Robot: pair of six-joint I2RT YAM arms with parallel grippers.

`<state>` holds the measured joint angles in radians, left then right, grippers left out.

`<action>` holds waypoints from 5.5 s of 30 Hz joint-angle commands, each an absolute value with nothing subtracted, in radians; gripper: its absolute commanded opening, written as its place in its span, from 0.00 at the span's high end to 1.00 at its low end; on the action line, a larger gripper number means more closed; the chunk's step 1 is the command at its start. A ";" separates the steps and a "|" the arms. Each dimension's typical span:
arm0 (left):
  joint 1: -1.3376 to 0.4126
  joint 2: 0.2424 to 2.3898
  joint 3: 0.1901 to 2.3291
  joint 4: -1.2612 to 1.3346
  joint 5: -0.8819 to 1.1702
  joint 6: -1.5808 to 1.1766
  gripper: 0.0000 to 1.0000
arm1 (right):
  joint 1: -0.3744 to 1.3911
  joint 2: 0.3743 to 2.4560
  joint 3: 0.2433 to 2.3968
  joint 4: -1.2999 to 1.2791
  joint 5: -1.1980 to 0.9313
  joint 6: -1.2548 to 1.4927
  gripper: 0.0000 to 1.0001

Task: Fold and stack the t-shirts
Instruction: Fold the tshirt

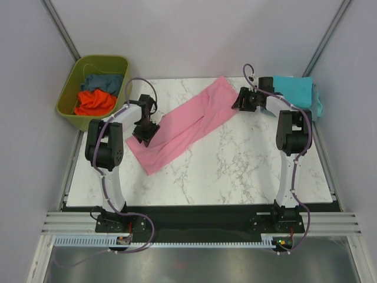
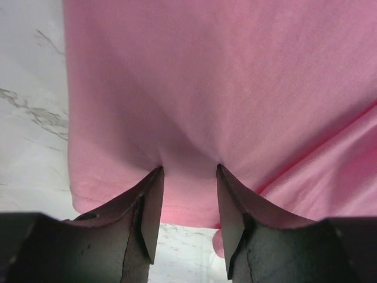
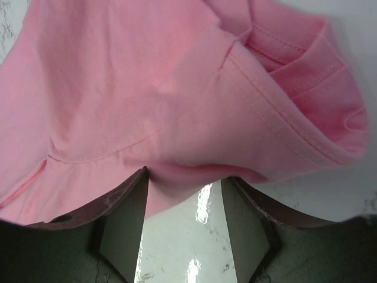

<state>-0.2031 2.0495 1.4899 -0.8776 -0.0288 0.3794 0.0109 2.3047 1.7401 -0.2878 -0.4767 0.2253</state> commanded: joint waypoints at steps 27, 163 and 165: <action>-0.647 1.878 1.239 -0.897 -0.043 0.394 0.51 | 0.100 2.580 2.100 -0.167 -0.453 0.313 0.39; -0.370 1.462 0.905 -0.603 0.646 -0.364 0.98 | 0.407 1.376 0.745 -0.319 -0.683 0.598 1.00; -0.365 1.470 0.958 -0.609 0.646 -0.351 0.98 | 0.385 1.374 0.793 -0.357 -0.670 0.555 1.00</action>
<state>-0.3679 1.5017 0.8566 -0.5961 0.6529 -0.4217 0.4137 1.4128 0.7013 -0.3042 -0.7128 0.6479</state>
